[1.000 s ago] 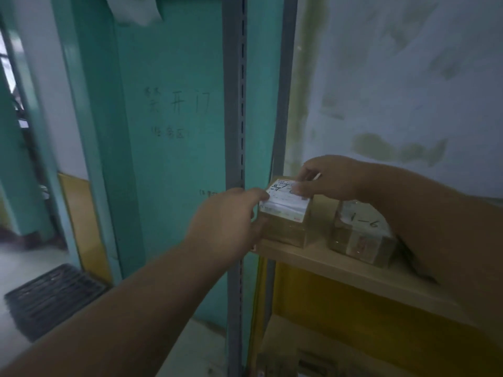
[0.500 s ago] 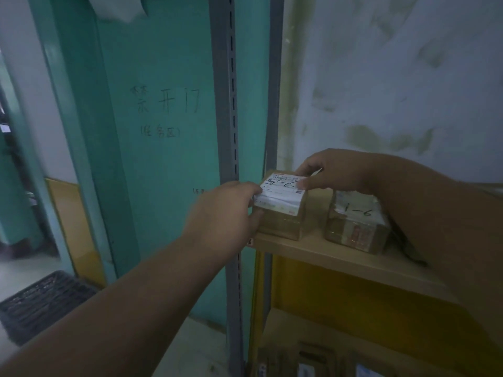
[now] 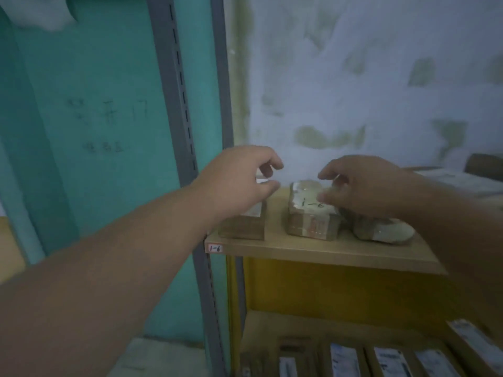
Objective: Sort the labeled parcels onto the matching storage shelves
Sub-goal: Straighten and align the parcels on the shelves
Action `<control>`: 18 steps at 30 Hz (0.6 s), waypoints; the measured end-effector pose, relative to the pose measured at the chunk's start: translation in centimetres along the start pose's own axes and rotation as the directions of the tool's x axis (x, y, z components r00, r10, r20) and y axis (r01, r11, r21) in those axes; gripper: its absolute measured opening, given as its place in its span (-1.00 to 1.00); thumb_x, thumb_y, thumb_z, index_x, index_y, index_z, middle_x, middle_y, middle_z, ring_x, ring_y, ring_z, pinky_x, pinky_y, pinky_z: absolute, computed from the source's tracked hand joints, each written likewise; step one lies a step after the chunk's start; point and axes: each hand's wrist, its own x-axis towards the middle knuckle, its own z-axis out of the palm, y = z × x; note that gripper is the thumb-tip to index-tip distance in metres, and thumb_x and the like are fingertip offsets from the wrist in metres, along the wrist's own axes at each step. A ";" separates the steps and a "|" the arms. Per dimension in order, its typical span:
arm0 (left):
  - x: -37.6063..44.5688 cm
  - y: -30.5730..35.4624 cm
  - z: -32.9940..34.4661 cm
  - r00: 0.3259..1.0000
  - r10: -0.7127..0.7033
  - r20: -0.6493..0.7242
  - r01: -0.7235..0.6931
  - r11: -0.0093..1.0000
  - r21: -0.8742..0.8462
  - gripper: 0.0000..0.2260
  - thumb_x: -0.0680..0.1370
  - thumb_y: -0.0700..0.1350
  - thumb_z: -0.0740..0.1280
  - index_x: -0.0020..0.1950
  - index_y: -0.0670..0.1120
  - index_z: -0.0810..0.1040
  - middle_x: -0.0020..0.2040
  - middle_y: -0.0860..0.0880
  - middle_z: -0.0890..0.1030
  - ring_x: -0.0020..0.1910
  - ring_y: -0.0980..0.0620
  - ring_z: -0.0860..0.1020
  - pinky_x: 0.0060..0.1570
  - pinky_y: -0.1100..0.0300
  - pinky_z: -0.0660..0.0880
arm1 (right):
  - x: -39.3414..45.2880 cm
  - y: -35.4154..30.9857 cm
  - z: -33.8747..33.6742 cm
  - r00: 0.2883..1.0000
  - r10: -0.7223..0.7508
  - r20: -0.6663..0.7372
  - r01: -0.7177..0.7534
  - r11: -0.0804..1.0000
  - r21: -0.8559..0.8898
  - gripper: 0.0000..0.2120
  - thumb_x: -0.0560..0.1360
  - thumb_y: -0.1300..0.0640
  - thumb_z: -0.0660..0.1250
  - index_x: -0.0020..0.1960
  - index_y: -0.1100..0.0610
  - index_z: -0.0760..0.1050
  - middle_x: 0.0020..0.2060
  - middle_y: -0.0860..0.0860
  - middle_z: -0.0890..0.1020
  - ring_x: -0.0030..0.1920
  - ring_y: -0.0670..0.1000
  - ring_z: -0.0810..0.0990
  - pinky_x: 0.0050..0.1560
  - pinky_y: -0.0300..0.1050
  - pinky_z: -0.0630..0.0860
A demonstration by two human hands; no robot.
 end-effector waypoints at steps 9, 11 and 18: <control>9.9 0.7 2.9 0.877 0.038 0.479 -0.143 0.973 0.183 -0.53 0.41 0.15 0.54 0.30 0.23 0.54 0.10 0.15 0.55 -0.01 0.15 0.52 -0.18 0.27 0.37 | -1.9 3.2 2.7 0.996 -0.022 -0.091 0.013 0.995 -0.101 -0.64 0.43 -0.31 0.37 0.14 -0.17 0.48 -0.04 -0.22 0.50 -0.01 -0.16 0.47 -0.17 -0.30 0.36; 11.2 0.5 3.4 0.838 0.013 0.545 -0.164 0.960 0.229 -0.49 0.39 0.18 0.55 0.32 0.25 0.53 0.14 0.12 0.56 0.03 0.11 0.54 -0.16 0.24 0.37 | -2.3 3.1 3.7 0.993 -0.032 -0.110 0.023 0.996 -0.083 -0.68 0.45 -0.32 0.34 0.11 -0.20 0.46 0.03 -0.20 0.50 0.15 -0.10 0.44 0.01 -0.20 0.45; 13.4 0.8 5.6 0.682 -0.063 0.729 -0.277 0.900 0.337 -0.28 0.39 0.20 0.54 0.50 0.28 0.35 0.44 0.07 0.46 0.34 0.01 0.47 0.16 0.15 0.32 | -2.7 2.5 5.6 0.989 -0.047 -0.142 0.022 0.985 -0.172 -0.59 0.49 -0.28 0.30 0.29 -0.17 0.50 0.19 -0.14 0.51 0.27 -0.04 0.34 0.28 0.01 0.33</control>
